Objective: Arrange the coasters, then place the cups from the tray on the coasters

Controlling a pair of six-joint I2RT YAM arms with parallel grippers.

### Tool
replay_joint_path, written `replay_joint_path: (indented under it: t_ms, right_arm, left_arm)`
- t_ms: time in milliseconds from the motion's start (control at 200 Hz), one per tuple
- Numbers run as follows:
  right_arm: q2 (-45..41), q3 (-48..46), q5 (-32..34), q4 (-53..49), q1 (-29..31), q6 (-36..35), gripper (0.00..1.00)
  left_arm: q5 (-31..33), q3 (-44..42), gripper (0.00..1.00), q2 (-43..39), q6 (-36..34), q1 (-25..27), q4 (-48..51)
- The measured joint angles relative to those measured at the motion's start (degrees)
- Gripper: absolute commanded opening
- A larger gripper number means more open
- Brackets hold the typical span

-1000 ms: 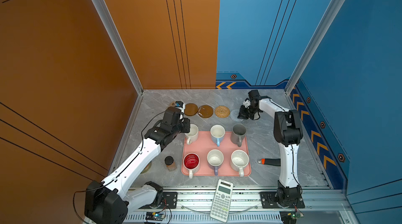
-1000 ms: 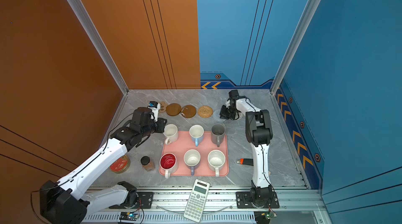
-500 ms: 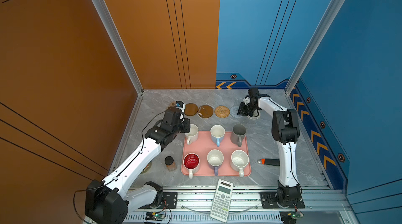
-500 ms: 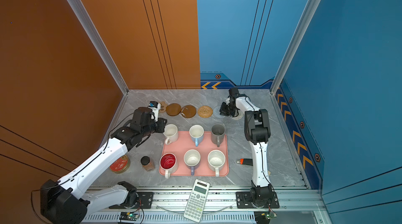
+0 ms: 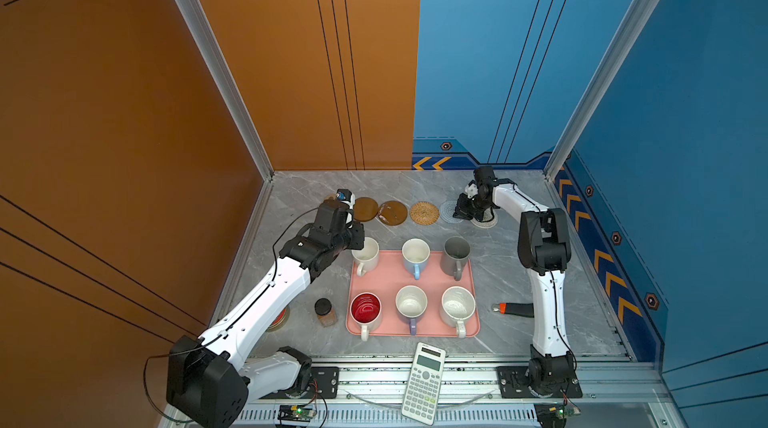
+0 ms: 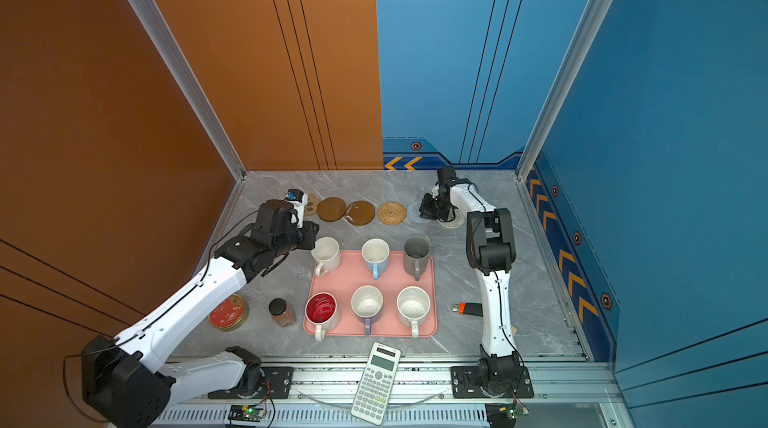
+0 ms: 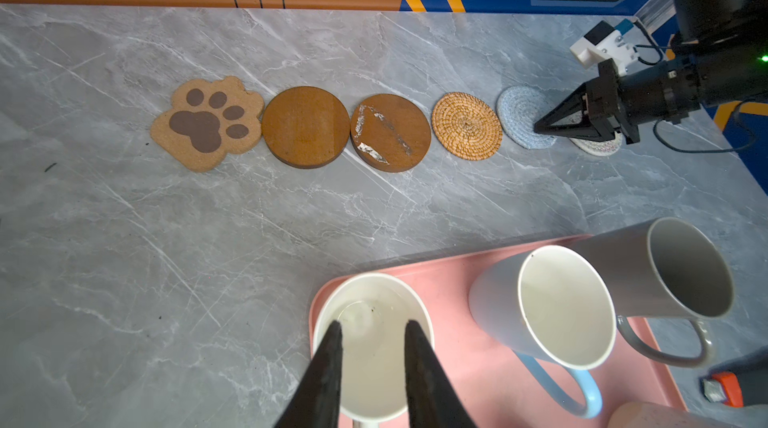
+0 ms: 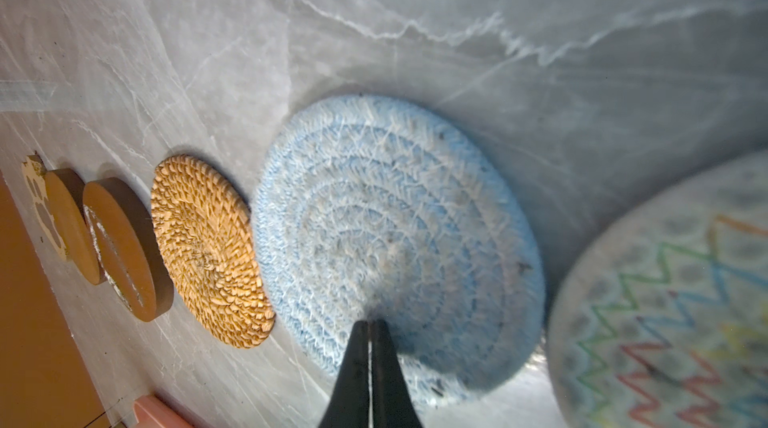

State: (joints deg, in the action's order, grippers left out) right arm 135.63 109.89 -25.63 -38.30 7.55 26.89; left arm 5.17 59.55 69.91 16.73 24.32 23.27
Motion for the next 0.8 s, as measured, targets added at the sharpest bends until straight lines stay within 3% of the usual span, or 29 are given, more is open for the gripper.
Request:
replay_joint_path:
  t_ms: [160,496,801]
  right_arm:
    - [-1.81,-0.87,0.02,2.43,0.0,0.92,0.09]
    - [-13.75,-2.8,-1.31,10.47,0.87,4.68,0.14]
    - [-27.04,-14.4,-1.07,12.22,2.4,4.59,0.17]
  left_arm:
    - [1.07,7.76,0.27,5.25,-0.61,-1.09,3.26]
    - [1.49,25.51,0.3,19.21,-2.43,-6.49,9.66]
    - [4.55,45.0,0.34,37.42,-5.62,-12.02,17.35]
